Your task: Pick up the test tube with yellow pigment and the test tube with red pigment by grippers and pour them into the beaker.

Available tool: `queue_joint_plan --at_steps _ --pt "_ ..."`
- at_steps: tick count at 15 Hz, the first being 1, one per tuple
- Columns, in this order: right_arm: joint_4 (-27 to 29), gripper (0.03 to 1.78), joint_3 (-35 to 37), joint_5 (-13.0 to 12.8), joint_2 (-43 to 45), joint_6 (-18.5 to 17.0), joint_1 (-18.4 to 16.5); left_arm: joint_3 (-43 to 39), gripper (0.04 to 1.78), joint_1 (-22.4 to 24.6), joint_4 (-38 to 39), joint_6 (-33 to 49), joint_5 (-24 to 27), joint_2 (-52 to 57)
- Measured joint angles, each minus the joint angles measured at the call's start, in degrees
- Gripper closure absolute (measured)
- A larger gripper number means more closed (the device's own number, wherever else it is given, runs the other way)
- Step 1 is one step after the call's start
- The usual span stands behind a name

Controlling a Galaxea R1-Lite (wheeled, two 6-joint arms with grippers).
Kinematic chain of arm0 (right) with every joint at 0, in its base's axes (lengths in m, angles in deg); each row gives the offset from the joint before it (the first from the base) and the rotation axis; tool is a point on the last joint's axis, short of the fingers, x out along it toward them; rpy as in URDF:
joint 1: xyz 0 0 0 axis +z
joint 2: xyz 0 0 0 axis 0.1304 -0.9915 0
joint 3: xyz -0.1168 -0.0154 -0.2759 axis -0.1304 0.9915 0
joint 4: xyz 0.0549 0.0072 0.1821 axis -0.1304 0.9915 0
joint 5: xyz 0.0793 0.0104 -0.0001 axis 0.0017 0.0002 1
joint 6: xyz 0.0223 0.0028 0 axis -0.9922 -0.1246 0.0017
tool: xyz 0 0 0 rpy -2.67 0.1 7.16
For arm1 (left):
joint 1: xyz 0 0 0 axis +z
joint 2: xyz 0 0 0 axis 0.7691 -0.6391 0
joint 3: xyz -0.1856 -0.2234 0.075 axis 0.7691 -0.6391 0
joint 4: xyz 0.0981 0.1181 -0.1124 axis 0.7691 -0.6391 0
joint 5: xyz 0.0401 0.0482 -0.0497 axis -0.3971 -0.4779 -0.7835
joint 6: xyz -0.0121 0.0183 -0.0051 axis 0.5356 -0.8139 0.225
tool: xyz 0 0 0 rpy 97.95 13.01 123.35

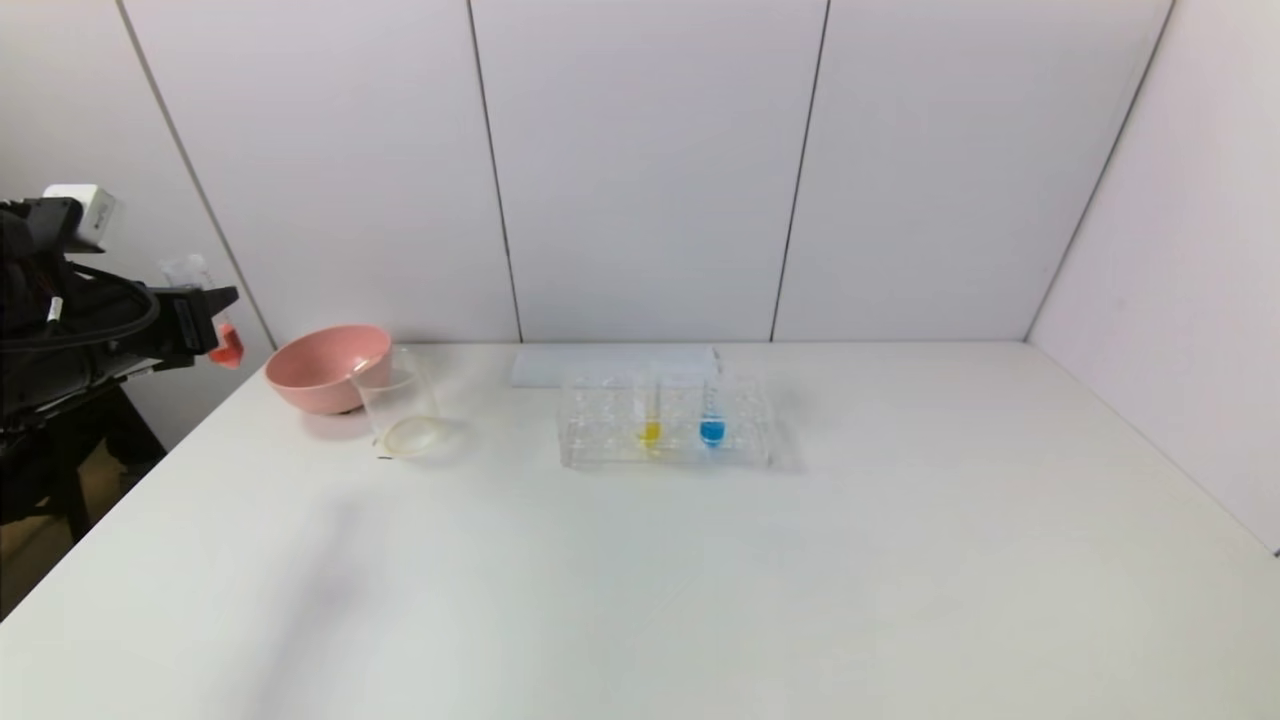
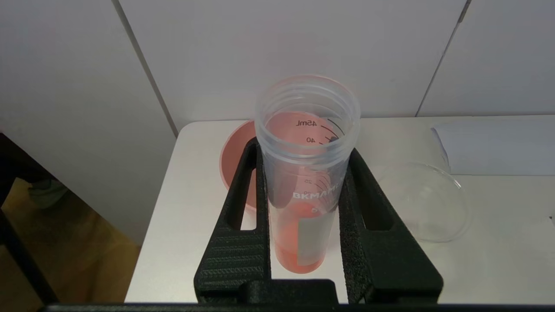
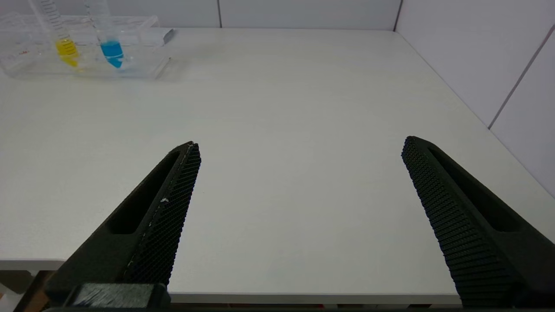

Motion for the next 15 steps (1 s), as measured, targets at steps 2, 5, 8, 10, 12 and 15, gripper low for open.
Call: queue_joint_plan --at_steps 2,5,8,10,12,15 --pt "0.0 0.11 0.0 0.0 0.0 0.0 0.0 -0.5 1.36 0.1 2.9 0.3 0.0 -1.1" --pt "0.0 0.11 0.0 0.0 0.0 0.0 0.0 -0.7 1.36 0.7 7.0 0.0 -0.2 -3.3" --pt "0.0 0.11 0.0 0.0 0.0 0.0 0.0 -0.7 1.36 1.8 11.1 -0.7 1.2 -5.5" --pt "0.0 0.11 0.0 0.0 0.0 0.0 0.0 -0.9 1.36 1.8 11.0 -0.9 2.0 -6.4" --pt "0.0 0.11 0.0 0.0 0.0 0.0 0.0 -0.9 1.36 1.9 11.0 -2.8 4.0 -7.2" --pt "0.0 0.11 0.0 0.0 0.0 0.0 0.0 -0.8 1.36 1.9 10.8 -6.3 6.0 -7.9"
